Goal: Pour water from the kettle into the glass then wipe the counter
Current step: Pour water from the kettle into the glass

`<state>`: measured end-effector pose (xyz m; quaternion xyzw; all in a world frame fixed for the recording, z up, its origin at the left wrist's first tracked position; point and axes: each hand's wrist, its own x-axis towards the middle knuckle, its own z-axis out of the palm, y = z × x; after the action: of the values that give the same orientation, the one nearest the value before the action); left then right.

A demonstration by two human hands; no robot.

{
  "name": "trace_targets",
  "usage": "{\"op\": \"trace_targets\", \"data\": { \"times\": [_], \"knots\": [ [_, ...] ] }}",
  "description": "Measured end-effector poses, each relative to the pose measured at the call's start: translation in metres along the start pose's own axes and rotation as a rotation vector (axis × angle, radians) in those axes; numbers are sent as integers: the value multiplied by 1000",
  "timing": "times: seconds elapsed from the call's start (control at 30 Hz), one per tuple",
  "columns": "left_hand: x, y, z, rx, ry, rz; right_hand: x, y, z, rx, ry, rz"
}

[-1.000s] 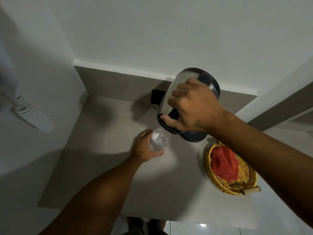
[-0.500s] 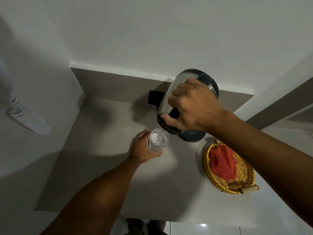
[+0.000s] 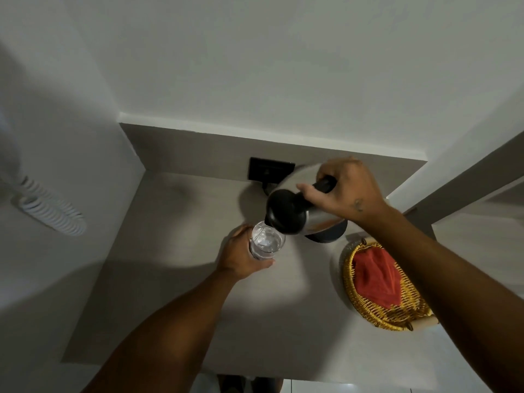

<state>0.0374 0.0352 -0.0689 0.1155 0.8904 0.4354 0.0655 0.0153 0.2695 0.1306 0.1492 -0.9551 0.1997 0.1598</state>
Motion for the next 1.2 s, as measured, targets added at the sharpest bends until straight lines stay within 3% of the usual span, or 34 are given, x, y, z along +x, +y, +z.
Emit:
{"op": "trace_targets", "data": {
  "times": [0.27, 0.4, 0.8, 1.07, 1.13, 1.2],
  "knots": [
    [2, -1, 1, 8, 2, 12, -39, 70, 10, 478, 262, 659],
    [4, -2, 2, 0, 13, 28, -55, 93, 23, 689, 379, 853],
    [7, -9, 6, -8, 11, 45, -74, 129, 35, 736, 524, 1033],
    [6, -12, 4, -4, -43, 76, -94, 122, 24, 678, 449, 987],
    [3, -23, 3, 204, -112, 108, -120, 120, 32, 563, 461, 1038],
    [-2, -37, 3, 527, -144, 104, -157, 119, 47, 340, 357, 1033]
  ]
}}
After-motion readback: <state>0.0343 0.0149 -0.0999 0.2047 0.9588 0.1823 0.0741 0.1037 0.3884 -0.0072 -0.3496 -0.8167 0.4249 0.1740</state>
